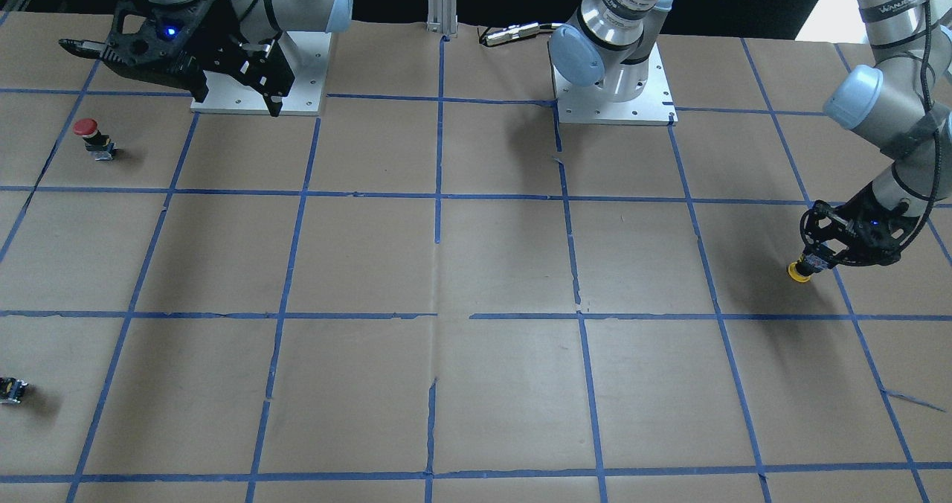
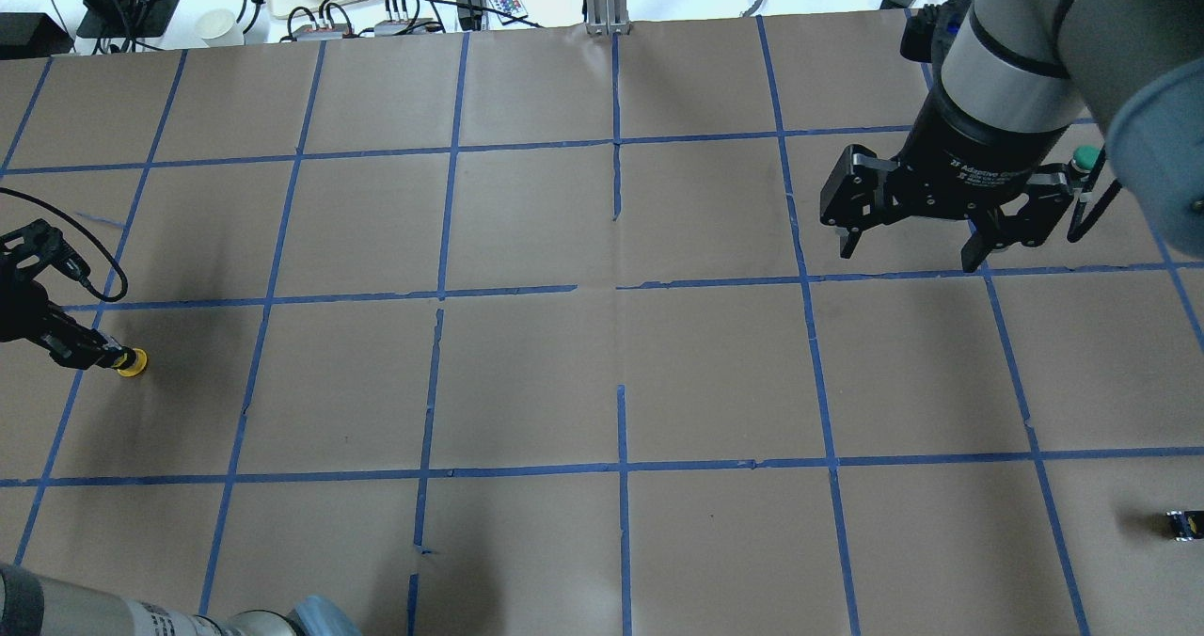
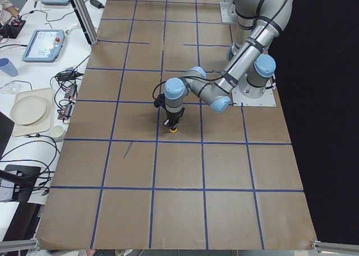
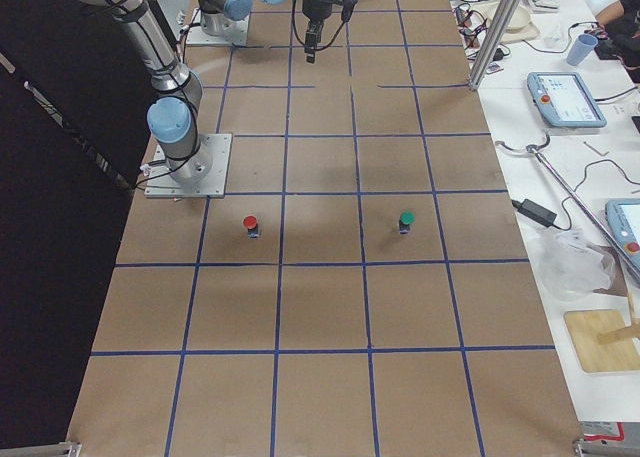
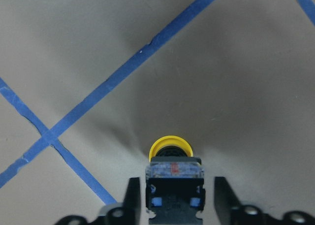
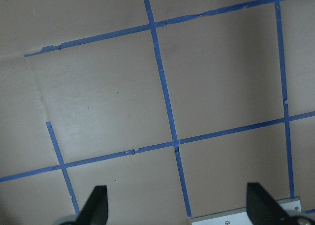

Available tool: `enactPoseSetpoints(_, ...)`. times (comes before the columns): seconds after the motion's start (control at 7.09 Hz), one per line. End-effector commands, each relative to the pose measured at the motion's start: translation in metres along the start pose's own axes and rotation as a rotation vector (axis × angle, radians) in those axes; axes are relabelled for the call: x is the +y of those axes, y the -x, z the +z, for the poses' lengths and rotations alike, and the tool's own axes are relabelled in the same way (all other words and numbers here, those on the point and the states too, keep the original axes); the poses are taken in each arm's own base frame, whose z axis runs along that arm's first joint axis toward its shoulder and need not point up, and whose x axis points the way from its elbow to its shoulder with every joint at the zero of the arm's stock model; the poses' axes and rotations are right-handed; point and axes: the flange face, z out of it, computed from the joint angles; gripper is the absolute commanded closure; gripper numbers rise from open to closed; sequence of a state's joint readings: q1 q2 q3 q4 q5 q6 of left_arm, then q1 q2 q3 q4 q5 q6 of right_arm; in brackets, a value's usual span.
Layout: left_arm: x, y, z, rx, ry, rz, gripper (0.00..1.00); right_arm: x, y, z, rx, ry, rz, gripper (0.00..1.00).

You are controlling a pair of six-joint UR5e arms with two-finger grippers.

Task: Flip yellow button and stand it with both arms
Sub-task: 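Lower the left gripper over the yellow button and close on its body, then lift the yellow button with the left gripper and carry it up toward the right gripper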

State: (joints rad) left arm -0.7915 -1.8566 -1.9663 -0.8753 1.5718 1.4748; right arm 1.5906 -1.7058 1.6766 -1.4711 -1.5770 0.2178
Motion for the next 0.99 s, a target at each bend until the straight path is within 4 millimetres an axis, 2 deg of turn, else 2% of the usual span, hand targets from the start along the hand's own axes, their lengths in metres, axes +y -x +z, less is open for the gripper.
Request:
enactPoseSetpoints(0.0,-0.002,0.000,-0.014,-0.030,-0.009,0.001,0.77,-0.001,-0.002,-0.002,-0.003,-0.005,0.004,0.00)
enactPoseSetpoints(0.28,-0.012,-0.014,-0.041,-0.049,-0.039,0.008,0.85,-0.002,-0.003,-0.001,0.001,-0.007,0.008,0.00)
enactPoseSetpoints(0.42,-0.017,-0.033,-0.058,0.016,-0.056,-0.004,0.92,-0.003,-0.003,-0.001,0.000,-0.006,0.018,0.00)
enactPoseSetpoints(0.56,-0.040,-0.068,-0.089,0.101,-0.129,-0.036,0.93,-0.005,-0.005,0.001,0.002,-0.002,0.020,0.00)
enactPoseSetpoints(0.71,-0.053,-0.104,-0.117,0.182,-0.187,-0.099,0.94,-0.010,-0.013,0.001,-0.007,0.003,0.041,0.00)
enactPoseSetpoints(0.85,-0.068,-0.144,-0.130,0.319,-0.231,-0.203,0.94,-0.015,-0.020,0.000,-0.037,0.006,0.073,0.00)
